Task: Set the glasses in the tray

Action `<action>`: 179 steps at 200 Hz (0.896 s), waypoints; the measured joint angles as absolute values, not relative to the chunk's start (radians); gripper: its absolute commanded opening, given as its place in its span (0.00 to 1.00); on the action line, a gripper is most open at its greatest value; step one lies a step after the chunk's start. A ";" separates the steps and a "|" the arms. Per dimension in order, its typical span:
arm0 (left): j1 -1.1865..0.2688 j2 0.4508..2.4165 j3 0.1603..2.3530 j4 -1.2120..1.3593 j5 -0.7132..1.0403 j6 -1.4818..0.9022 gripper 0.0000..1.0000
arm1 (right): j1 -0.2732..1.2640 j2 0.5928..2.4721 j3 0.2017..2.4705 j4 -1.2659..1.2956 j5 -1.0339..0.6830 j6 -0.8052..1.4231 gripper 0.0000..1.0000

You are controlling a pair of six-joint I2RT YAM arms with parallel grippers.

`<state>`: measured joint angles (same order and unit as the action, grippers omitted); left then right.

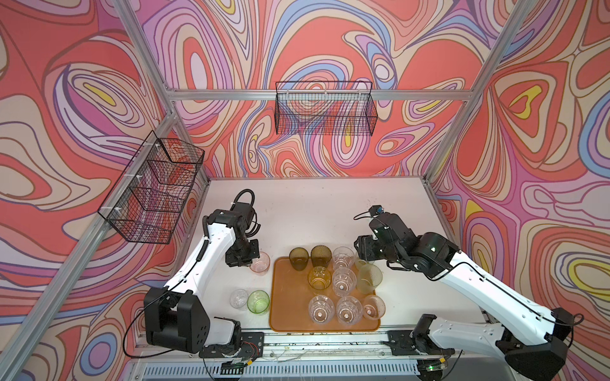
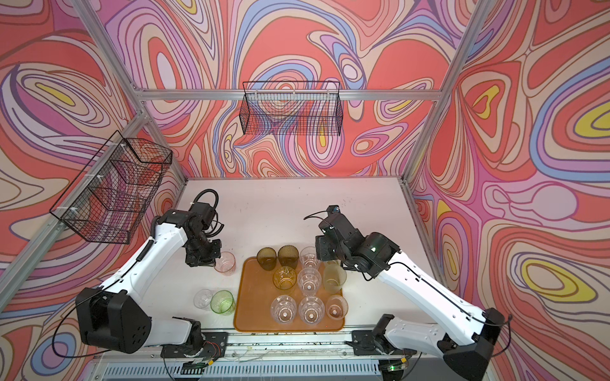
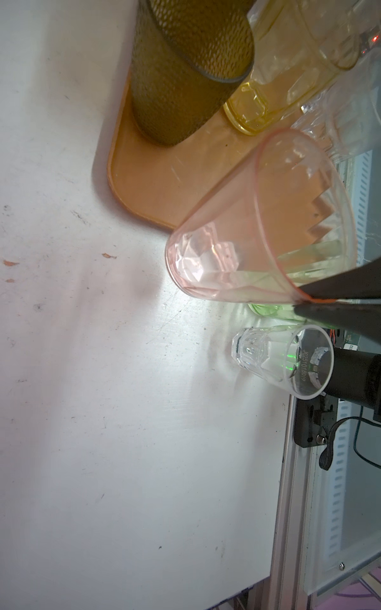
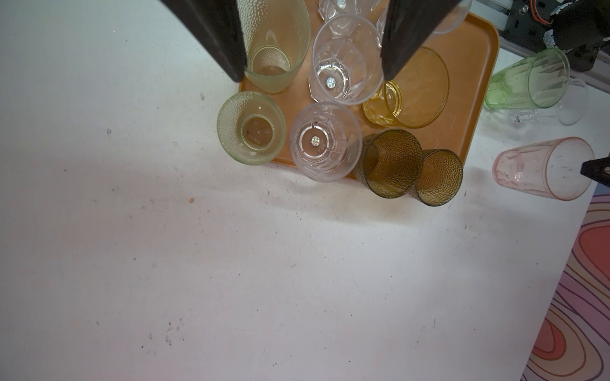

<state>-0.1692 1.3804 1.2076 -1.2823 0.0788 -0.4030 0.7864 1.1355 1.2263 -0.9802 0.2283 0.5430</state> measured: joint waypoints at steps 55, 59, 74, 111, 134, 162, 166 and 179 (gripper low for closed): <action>-0.170 1.380 1.256 -1.312 0.099 -0.395 0.00 | 0.786 1.137 1.227 -0.979 0.228 0.543 0.67; -0.170 1.380 1.259 -1.314 0.101 -0.395 0.00 | 0.786 1.137 1.227 -0.979 0.228 0.543 0.67; -0.172 1.379 1.264 -1.317 0.107 -0.396 0.00 | 0.786 1.137 1.227 -0.979 0.228 0.543 0.67; -0.207 1.370 1.264 -1.327 0.119 -0.397 0.00 | 0.786 1.145 1.227 -0.978 0.228 0.543 0.67; -0.237 1.362 1.264 -1.328 0.131 -0.406 0.00 | 0.786 1.160 1.237 -0.975 0.227 0.544 0.67; -0.274 1.353 1.264 -1.327 0.140 -0.423 0.00 | 0.786 1.178 1.257 -0.973 0.223 0.548 0.67; -0.280 1.351 1.264 -1.327 0.141 -0.424 0.00 | 0.786 1.181 1.259 -0.973 0.221 0.549 0.67; -0.297 1.349 1.264 -1.327 0.150 -0.428 0.00 | 0.786 1.187 1.262 -0.967 0.220 0.552 0.67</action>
<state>-0.2970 1.3491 1.2644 -1.3273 0.1497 -0.4278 0.7864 1.1866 1.2625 -0.9668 0.2195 0.5522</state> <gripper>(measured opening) 0.061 0.668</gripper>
